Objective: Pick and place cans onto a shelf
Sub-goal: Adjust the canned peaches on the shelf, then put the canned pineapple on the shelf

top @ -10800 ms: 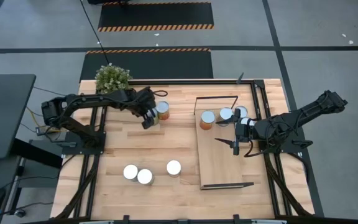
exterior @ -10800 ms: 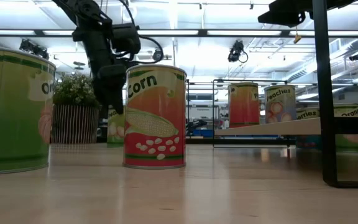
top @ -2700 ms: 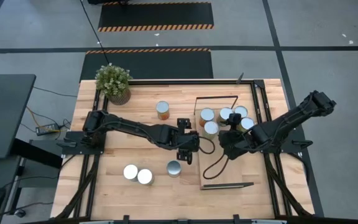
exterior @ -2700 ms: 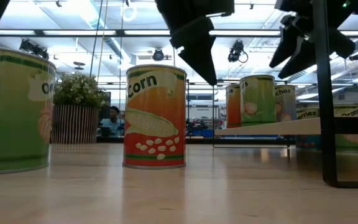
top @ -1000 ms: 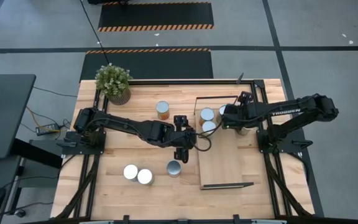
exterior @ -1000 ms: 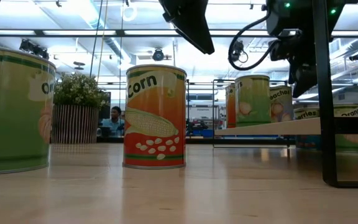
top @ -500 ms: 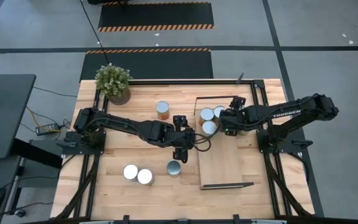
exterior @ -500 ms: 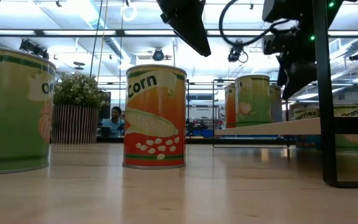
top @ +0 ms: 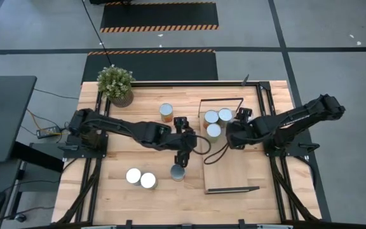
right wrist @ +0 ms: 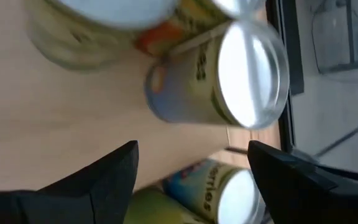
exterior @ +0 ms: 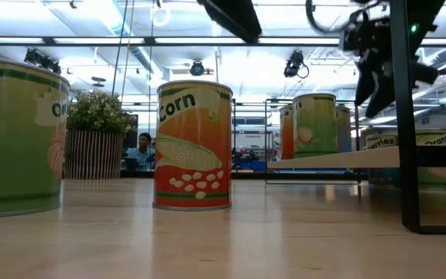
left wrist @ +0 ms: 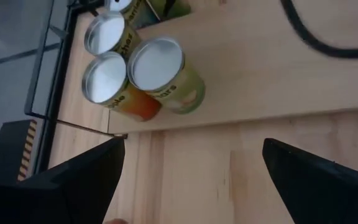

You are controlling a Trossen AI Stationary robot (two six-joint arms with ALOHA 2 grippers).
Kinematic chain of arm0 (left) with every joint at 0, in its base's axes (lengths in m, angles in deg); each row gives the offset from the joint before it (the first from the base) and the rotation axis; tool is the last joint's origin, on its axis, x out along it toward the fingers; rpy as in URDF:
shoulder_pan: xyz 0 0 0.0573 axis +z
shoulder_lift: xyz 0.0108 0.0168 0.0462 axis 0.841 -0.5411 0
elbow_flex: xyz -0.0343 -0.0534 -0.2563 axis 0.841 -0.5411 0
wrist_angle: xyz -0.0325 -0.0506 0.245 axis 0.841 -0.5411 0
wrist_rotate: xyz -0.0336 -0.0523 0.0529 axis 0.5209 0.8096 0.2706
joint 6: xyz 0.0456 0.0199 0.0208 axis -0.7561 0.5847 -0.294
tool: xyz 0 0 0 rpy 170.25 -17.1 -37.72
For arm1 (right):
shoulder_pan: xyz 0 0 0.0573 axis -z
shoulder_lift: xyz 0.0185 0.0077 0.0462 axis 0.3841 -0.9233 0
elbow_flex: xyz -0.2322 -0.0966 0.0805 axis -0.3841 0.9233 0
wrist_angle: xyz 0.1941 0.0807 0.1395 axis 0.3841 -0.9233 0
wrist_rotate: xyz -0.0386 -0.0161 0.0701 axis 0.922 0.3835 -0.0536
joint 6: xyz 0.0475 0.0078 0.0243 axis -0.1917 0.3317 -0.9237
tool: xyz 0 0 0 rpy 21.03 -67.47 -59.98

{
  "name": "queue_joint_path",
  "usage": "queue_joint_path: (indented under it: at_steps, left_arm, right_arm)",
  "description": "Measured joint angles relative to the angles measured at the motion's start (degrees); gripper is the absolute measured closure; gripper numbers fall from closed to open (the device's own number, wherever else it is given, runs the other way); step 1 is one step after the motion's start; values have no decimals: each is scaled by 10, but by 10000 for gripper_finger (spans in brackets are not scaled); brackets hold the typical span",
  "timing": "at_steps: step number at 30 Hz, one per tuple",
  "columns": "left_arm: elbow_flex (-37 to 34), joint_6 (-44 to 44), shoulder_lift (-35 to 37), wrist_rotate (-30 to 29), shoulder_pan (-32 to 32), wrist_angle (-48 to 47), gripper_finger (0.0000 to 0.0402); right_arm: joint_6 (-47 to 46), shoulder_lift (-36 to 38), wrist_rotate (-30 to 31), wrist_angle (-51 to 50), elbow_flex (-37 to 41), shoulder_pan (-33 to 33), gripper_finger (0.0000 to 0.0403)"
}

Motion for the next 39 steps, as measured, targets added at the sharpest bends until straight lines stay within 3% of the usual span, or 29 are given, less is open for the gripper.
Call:
queue_joint_path:
  at_steps: [7, 13, 18, 27, 34, 39]
  left_arm:
    - [-118, 2, 36, 1, 0, 54, 14]
    - [-192, 24, 100, 20, 18, 68, 14]
    - [-272, 48, 174, 31, 56, 90, 14]
    - [-420, 115, 258, 92, 201, 138, 14]
    - [-490, 112, 249, 138, 316, 173, 14]
    - [-517, 54, 238, 179, 356, 243, 14]
  right_arm:
    - [5, 0, 4, 18, -61, -54, 94]
    - [63, 0, 6, 126, -70, -84, 94]
    - [102, 0, 41, 197, -70, -112, 94]
    - [167, 0, 78, 290, -70, -138, 94]
    - [170, 0, 79, 297, -70, -135, 94]
    - [177, 0, 81, 302, -69, -131, 94]
